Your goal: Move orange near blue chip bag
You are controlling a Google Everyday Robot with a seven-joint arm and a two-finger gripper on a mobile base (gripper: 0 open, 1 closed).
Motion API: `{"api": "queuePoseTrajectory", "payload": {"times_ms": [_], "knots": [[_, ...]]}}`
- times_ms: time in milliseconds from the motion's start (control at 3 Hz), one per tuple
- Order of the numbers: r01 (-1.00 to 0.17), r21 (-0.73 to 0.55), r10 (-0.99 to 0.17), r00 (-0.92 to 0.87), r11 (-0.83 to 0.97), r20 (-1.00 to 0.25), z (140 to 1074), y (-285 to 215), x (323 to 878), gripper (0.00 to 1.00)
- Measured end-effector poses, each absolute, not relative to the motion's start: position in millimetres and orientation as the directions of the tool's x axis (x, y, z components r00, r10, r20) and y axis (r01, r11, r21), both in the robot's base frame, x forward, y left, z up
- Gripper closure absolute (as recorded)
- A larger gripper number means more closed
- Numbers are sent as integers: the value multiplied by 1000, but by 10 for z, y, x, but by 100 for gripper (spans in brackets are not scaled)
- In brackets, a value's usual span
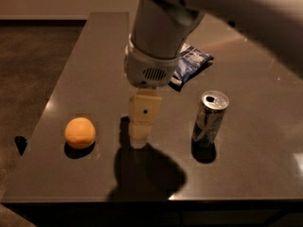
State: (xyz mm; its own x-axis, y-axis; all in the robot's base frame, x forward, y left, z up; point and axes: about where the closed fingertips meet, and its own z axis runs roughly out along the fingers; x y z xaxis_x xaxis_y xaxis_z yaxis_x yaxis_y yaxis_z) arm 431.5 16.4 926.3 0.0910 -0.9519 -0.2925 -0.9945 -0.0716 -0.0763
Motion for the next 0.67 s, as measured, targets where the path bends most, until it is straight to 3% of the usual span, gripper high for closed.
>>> {"api": "queuePoseTrajectory", "payload": {"times_ms": [667], "knots": [[-970, -48, -906, 241, -239, -349, 8899, 873, 4390, 0]]}}
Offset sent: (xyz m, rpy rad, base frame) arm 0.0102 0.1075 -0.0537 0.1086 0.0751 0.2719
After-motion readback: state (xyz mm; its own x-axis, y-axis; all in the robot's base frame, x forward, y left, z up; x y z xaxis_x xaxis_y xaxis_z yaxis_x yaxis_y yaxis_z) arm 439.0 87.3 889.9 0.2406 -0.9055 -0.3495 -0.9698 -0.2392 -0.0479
